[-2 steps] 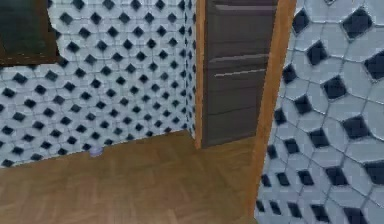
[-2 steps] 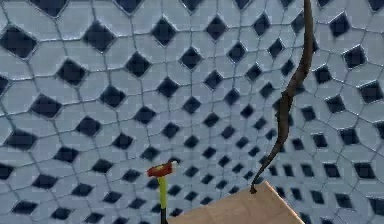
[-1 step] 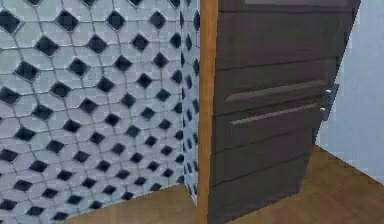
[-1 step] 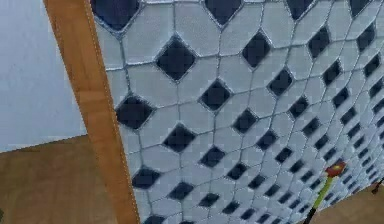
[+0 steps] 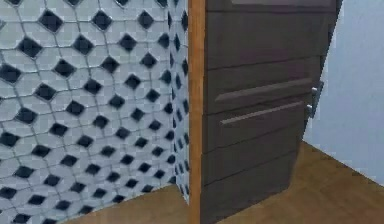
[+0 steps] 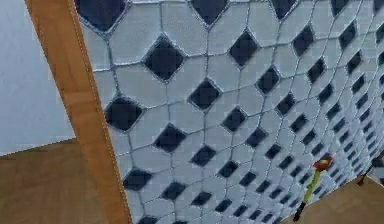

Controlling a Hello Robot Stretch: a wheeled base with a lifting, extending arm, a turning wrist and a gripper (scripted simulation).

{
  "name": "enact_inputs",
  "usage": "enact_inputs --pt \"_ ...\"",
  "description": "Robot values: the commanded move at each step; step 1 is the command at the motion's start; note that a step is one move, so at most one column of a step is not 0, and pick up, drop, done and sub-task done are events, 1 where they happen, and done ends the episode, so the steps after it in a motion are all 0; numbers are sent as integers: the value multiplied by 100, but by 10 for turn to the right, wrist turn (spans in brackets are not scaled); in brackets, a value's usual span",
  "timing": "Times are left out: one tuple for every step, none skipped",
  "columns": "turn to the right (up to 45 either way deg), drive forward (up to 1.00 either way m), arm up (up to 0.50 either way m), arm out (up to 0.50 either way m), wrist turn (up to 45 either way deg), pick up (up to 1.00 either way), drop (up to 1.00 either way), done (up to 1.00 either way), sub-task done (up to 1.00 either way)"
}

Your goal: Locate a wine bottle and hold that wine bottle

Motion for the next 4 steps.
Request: enact_inputs --pt "0 10 0 0 0 0 0 0 0" --pt "390 0 0 0 0 0 0 0 0" --pt "0 80 0 0 0 0 0 0 0" --pt "420 0 0 0 0 0 0 0 0"
